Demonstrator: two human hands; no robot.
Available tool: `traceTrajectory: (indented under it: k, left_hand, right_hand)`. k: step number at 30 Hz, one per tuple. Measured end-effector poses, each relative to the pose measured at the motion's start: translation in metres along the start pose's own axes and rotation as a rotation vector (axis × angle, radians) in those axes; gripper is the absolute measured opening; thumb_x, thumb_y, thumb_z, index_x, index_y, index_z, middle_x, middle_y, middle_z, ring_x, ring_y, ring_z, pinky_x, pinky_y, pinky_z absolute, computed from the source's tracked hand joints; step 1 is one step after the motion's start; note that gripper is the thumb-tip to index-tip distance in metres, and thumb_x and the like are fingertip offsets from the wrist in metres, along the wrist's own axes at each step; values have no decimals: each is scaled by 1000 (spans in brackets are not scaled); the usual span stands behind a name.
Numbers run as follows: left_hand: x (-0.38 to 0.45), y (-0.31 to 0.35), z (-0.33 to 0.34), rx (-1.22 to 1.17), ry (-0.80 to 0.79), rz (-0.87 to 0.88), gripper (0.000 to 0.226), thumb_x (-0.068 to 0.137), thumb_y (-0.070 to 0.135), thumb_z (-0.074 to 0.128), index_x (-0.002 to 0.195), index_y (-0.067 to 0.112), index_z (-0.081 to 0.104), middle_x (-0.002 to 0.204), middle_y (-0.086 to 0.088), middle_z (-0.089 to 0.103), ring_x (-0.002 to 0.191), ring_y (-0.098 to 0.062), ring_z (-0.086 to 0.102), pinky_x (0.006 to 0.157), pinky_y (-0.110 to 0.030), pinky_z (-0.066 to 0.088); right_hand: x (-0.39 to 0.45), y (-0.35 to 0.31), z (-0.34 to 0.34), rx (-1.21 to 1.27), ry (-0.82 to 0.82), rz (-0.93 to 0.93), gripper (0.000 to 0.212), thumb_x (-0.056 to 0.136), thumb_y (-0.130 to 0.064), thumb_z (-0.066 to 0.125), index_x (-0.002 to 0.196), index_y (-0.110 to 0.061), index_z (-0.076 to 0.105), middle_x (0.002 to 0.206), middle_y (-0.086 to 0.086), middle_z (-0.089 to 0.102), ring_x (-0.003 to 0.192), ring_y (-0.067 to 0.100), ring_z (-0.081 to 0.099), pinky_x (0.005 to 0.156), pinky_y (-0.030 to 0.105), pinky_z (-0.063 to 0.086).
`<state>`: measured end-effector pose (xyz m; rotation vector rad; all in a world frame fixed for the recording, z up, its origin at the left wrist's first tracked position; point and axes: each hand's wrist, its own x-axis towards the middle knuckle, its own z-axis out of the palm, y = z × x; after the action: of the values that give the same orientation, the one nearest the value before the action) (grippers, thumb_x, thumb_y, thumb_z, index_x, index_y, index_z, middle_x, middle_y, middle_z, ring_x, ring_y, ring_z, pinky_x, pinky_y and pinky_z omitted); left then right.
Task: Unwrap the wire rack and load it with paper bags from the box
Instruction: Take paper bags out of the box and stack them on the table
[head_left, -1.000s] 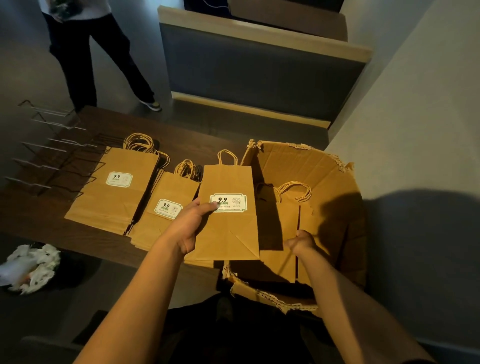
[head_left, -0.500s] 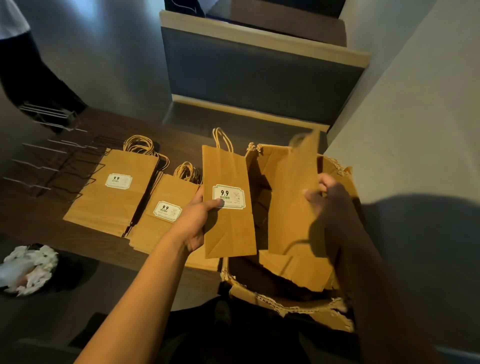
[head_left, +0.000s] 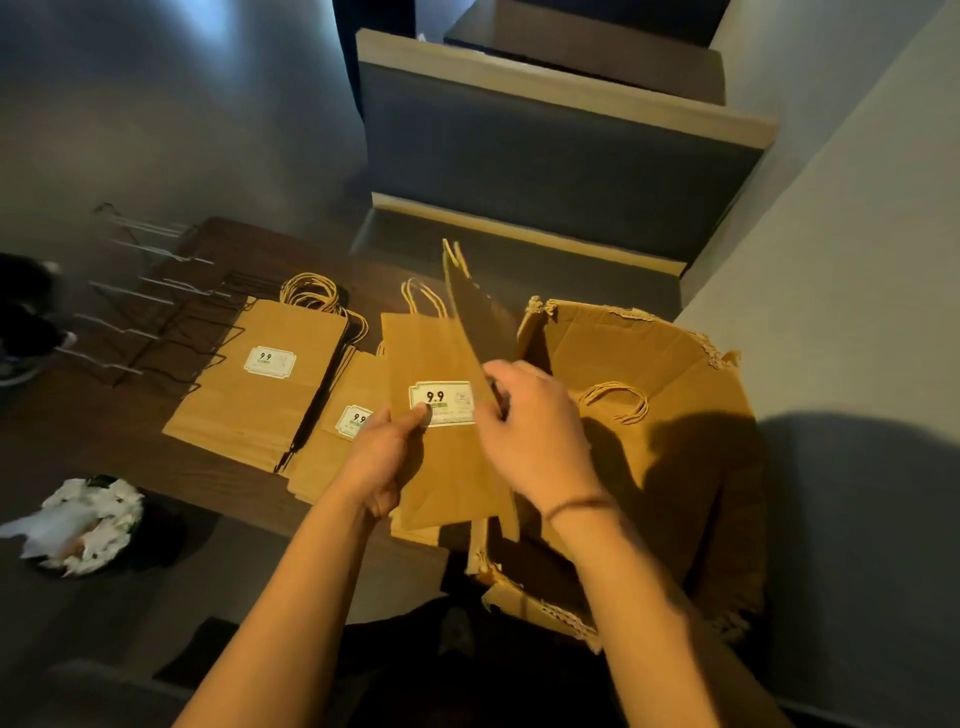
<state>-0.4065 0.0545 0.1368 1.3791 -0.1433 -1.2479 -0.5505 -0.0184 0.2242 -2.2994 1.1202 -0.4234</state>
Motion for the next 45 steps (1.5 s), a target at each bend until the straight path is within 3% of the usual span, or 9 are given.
traceTrajectory:
  k: [9,14,20,23,28,34,36,40,45]
  left_hand:
    - [57,-9,-133,389,278,92,41,97,4,61,129,27,51,123,-8,65,115,-30,64,101,-52,53]
    - [114,-28,-152,745,229,134,60,94,9,69,149,16,46,130,-5,63,116,-23,62,99,-40,52]
    - [118,-27,-151,615,359,283,54,97,29,68,147,19,49,149,-8,49,140,-29,46,115,-49,41]
    - [66,13,-139,197,-136,156,43,94,52,66,136,43,57,143,8,58,138,-22,50,111,-52,45]
    - [27,42,-155,-253,-667,25,118,68,50,90,161,34,19,162,-10,37,141,-36,48,106,-64,46]
    - [42,86,-226,22,-286,110,71,74,-2,65,142,13,49,117,-7,72,113,-28,67,103,-51,52]
    - [54,94,-257,-76,-245,98,65,74,-6,62,134,17,53,115,-5,73,109,-26,69,92,-49,58]
    - [83,100,-309,-68,-145,34,58,87,-15,61,133,20,53,127,-11,66,107,-32,70,75,-46,62]
    - [137,79,-350,384,251,78,44,92,-2,68,130,18,56,126,-14,66,99,-20,68,83,-45,61]
  right_hand:
    - [41,-4,-37,19,246,-153,23,96,-14,55,111,-5,70,96,9,70,85,19,67,76,36,60]
    - [49,-48,-11,-151,216,-249,17,95,-13,62,105,-5,72,83,2,63,71,14,59,60,26,50]
    - [65,-97,27,-318,200,-256,27,92,-13,65,117,-8,70,93,5,68,75,12,61,61,18,47]
    - [80,-116,67,-328,157,-187,23,93,-15,60,114,-13,69,98,3,67,83,21,67,67,28,53]
    - [114,-149,136,-175,-59,-24,22,97,-25,55,117,-20,64,100,-5,60,93,17,60,72,22,37]
    - [142,-170,205,476,-279,138,33,100,-38,59,129,-22,64,104,-10,65,100,14,64,81,24,56]
    - [152,-165,217,331,-107,172,43,97,-39,63,138,-26,56,126,-7,56,119,15,52,93,18,45]
    - [168,-123,235,523,-180,693,91,91,-41,73,161,-24,17,163,5,26,145,31,33,113,46,35]
    - [174,-87,301,946,-187,885,32,99,-3,60,129,-8,51,127,13,61,102,21,62,80,34,53]
